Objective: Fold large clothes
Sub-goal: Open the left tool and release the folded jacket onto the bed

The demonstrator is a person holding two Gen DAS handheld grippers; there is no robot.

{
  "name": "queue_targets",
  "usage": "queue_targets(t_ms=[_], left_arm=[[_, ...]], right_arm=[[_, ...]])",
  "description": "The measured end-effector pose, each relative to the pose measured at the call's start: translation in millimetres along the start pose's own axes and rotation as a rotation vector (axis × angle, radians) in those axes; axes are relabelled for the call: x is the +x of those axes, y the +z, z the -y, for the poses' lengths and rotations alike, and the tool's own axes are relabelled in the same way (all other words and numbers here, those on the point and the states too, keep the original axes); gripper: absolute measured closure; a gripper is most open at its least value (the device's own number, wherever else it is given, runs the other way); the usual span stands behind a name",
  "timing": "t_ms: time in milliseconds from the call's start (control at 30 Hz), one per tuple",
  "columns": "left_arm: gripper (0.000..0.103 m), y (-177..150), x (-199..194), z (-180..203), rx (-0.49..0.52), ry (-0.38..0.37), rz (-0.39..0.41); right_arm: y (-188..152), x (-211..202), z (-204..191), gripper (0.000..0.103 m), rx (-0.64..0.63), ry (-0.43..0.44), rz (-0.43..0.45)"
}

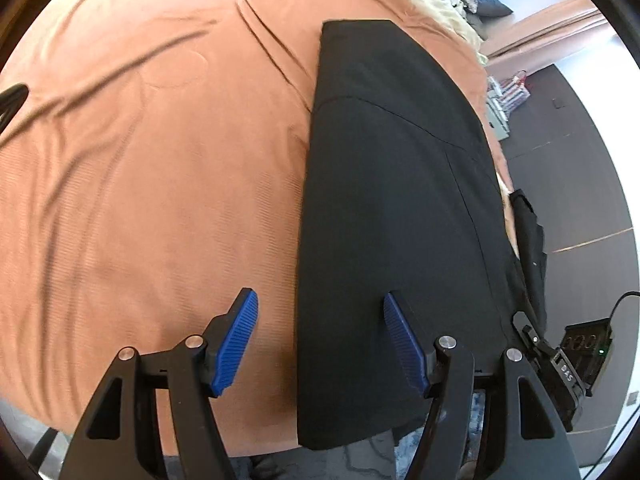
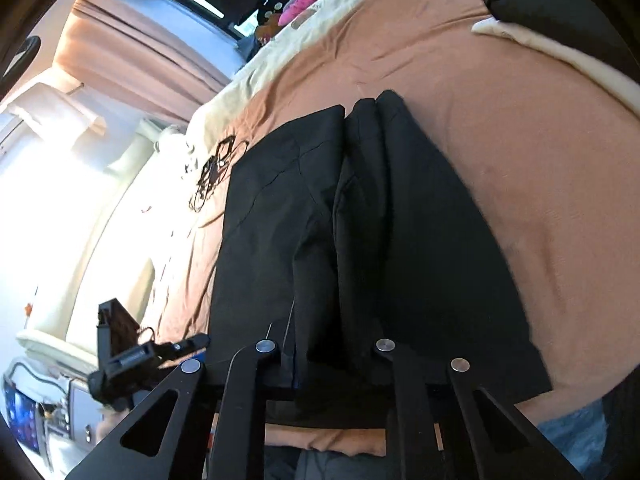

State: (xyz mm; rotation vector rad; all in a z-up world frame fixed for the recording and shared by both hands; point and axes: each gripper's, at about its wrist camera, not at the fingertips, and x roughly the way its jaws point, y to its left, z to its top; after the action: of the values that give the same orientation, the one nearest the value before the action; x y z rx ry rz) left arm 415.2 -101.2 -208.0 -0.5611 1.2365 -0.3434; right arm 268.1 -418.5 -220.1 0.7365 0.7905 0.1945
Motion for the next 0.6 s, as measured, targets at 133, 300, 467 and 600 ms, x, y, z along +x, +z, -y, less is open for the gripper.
queue_targets(t_ms=[133, 300, 467, 600], left_arm=[[0.037, -5.1, 4.3, 13.4, 0.045, -0.034, -0.01], [0.048, -13.9, -4.0, 30.7, 0.1, -0.079, -0.027], [0.048, -15.0, -10.0, 49.0, 0.149, -0.088, -0.031], [0.048, -16.5, -5.2, 46.6, 0.17, -0.032, -0.022]], right_arm=[[-1.5, -11.3, 19.6, 0.088, 0.047, -0.006, 0.02], [-7.9, -23.7, 44.7, 0.089, 0.095, -0.037, 0.032], [-7.9, -27.0, 57.3, 0.086, 0.112, -0.107, 0.055], [-5.4, -27.6, 59.6, 0.037, 0.109, -0.175, 0.047]])
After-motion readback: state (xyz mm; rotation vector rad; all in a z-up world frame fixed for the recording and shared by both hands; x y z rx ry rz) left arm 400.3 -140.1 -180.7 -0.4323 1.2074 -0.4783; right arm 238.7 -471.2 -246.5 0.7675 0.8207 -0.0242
